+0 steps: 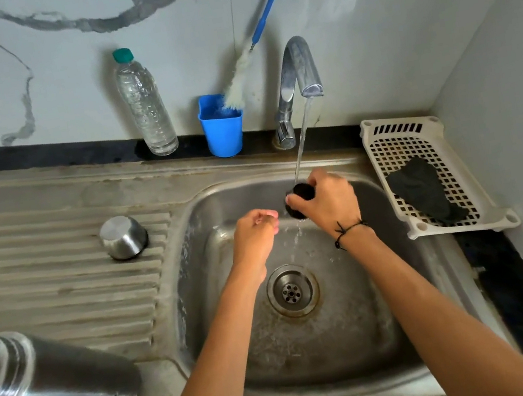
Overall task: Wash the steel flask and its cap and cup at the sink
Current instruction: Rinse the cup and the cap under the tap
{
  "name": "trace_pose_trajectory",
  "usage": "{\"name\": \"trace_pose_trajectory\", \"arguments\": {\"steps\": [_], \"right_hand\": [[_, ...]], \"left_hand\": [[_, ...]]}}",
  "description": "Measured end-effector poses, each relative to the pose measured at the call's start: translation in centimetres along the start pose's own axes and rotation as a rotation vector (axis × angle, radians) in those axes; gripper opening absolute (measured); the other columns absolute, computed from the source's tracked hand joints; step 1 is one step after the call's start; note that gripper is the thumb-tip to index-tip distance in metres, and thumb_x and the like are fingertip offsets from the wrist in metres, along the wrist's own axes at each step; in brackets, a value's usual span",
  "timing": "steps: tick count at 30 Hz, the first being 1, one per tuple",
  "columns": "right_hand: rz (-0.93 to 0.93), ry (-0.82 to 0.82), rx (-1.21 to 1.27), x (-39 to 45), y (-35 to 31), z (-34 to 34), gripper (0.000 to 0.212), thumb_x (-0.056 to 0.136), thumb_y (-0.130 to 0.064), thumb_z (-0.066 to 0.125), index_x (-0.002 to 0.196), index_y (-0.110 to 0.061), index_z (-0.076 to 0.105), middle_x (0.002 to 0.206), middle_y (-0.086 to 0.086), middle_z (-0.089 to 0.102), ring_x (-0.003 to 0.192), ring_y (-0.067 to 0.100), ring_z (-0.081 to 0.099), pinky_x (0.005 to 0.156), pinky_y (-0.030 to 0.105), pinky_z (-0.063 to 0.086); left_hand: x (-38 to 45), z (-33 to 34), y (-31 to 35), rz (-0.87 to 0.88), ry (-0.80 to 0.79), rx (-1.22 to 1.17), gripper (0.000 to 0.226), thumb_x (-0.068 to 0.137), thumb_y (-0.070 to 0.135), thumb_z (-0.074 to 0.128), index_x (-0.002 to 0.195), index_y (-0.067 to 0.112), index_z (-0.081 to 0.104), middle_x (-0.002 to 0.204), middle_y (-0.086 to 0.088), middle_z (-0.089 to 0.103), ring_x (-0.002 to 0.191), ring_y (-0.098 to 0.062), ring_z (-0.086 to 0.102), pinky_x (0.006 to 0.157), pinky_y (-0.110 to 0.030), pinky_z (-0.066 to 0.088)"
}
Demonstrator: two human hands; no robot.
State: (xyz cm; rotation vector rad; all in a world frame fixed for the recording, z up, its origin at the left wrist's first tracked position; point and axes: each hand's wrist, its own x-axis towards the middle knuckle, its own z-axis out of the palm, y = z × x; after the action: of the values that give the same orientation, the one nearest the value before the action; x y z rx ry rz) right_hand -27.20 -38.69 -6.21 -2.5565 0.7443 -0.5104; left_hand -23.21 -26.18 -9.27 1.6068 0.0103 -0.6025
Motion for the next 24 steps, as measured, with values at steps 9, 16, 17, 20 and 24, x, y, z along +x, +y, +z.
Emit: {"name": "trace_pose_trajectory", "arguments": {"steps": [9,16,17,20,24], "right_hand": [[0.018,0.092,0.053,0.1,-0.3,-0.1,0.038,0.078,-0.037,0.071,0.094,-0.006,0.056,0.087,0.010,0.063,0.080,0.026,0.058,0.060,0.026,0.038],[0.028,0.087,0.069,-0.1,-0.5,-0.2,0.038,0.078,-0.039,0.070,0.094,-0.008,0.056,0.087,0.009,0.062,0.080,0.024,0.058,0.060,0.027,0.041],[0.008,0.156,0.100,-0.2,-0.5,-0.4,0.037,0.078,-0.038,0.070,0.095,-0.008,0.056,0.086,0.009,0.061,0.078,0.023,0.056,0.060,0.027,0.041],[0.017,0.157,0.121,-0.1,-0.7,-0.2,0.037,0.080,-0.039,0.068,0.096,-0.008,0.055,0.087,0.009,0.062,0.077,0.023,0.057,0.059,0.028,0.043],[0.020,0.108,0.078,-0.5,-0.6,0.4,0.037,0.077,-0.040,0.069,0.094,-0.010,0.057,0.087,0.007,0.061,0.081,0.022,0.057,0.060,0.026,0.040]], "left_hand": [[-0.1,0.5,0.7,0.014,-0.019,-0.015,0.019,0.090,0.005,0.052,0.081,0.018,0.064,0.089,-0.006,0.066,0.083,-0.016,0.061,0.081,-0.026,0.047],[-0.8,0.3,1.0,0.026,-0.017,-0.018,0.022,0.091,0.003,0.050,0.081,0.017,0.063,0.087,-0.006,0.065,0.084,-0.017,0.060,0.082,-0.027,0.047],[-0.8,0.2,1.0,0.027,-0.017,-0.019,0.022,0.091,0.003,0.050,0.081,0.017,0.063,0.087,-0.006,0.065,0.084,-0.018,0.060,0.083,-0.029,0.048],[-0.7,0.0,1.0,0.018,0.000,-0.025,0.021,0.090,0.003,0.052,0.081,0.018,0.063,0.089,-0.006,0.065,0.087,-0.020,0.060,0.086,-0.032,0.047],[-0.7,0.1,1.0,0.022,-0.007,-0.022,0.017,0.089,0.004,0.054,0.084,0.019,0.063,0.093,-0.008,0.066,0.092,-0.022,0.062,0.088,-0.034,0.047]]}}
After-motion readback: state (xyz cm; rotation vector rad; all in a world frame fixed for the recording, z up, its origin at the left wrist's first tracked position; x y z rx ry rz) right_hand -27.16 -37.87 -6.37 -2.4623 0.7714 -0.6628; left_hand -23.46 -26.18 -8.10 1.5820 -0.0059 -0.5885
